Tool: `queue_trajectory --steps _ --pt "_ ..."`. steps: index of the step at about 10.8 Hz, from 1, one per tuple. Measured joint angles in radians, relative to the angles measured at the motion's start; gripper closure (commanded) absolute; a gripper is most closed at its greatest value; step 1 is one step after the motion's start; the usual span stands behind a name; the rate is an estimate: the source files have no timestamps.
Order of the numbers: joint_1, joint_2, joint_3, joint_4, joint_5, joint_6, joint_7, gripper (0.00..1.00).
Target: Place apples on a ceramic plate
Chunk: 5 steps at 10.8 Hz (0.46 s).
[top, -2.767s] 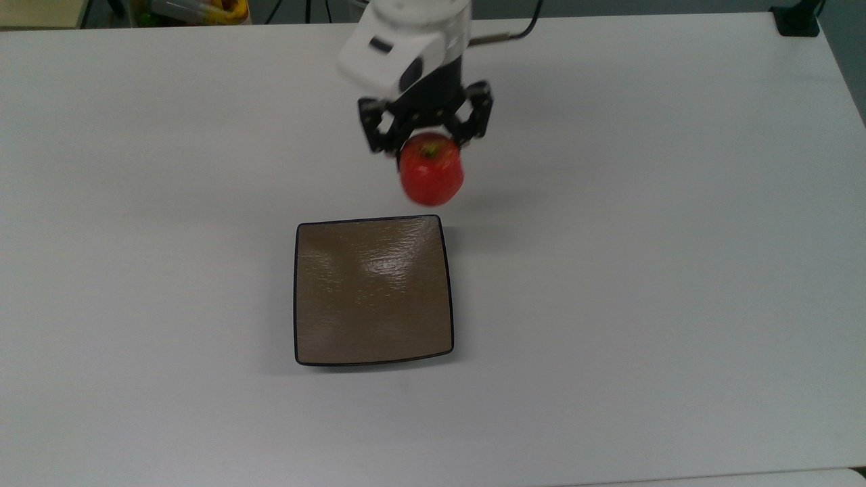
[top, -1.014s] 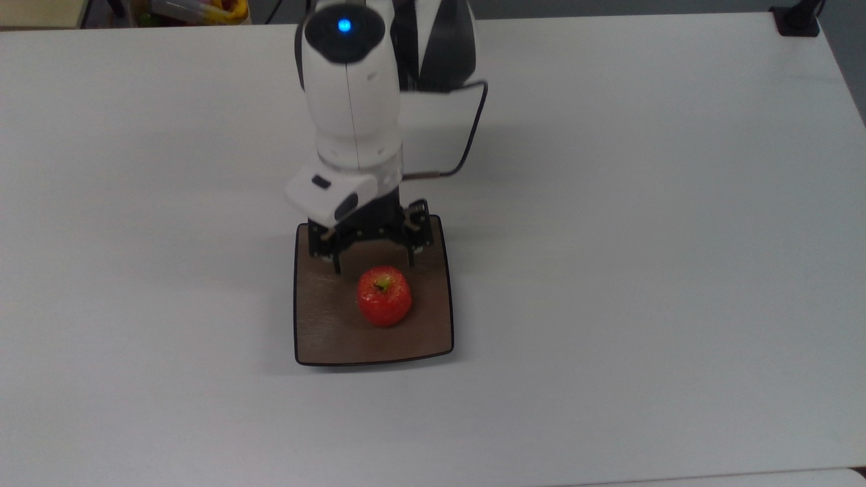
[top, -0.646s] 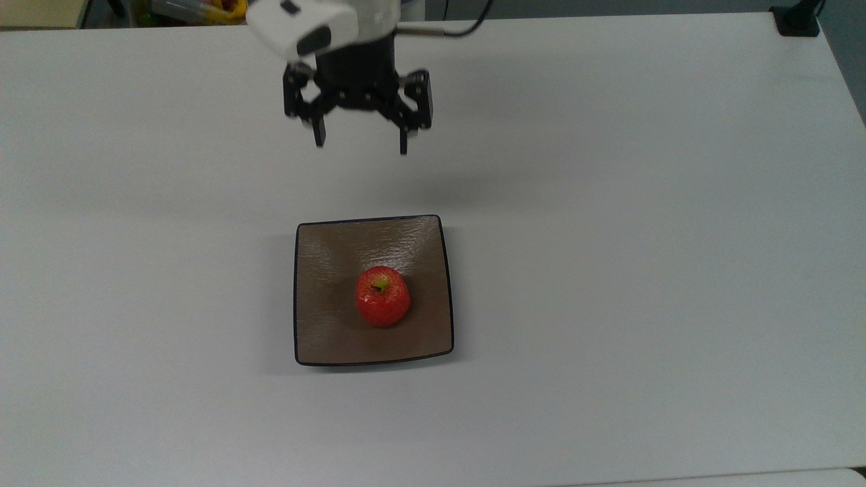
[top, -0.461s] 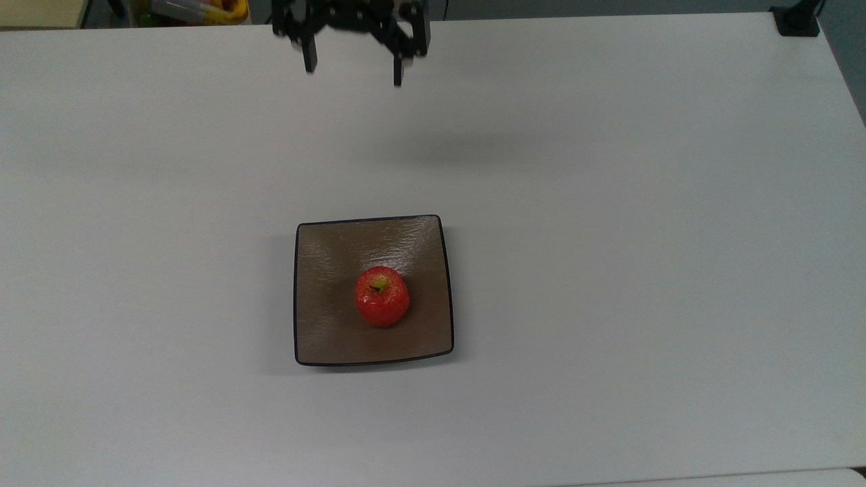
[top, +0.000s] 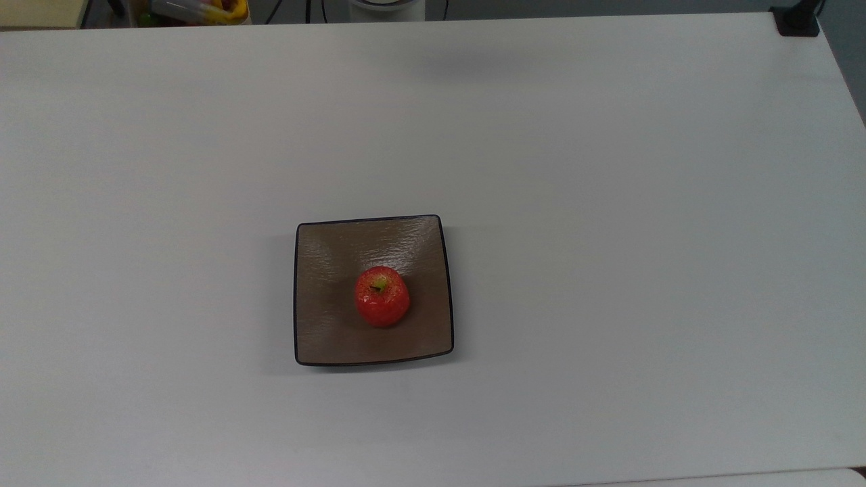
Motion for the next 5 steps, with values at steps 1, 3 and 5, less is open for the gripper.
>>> queue_trajectory --steps 1,3,5 --pt "0.0 -0.015 -0.009 -0.024 0.009 -0.01 -0.013 0.0" --pt "0.004 -0.024 -0.01 -0.07 0.011 0.008 -0.098 0.0" --pt "0.007 -0.022 -0.014 -0.124 0.011 0.143 -0.164 0.0"
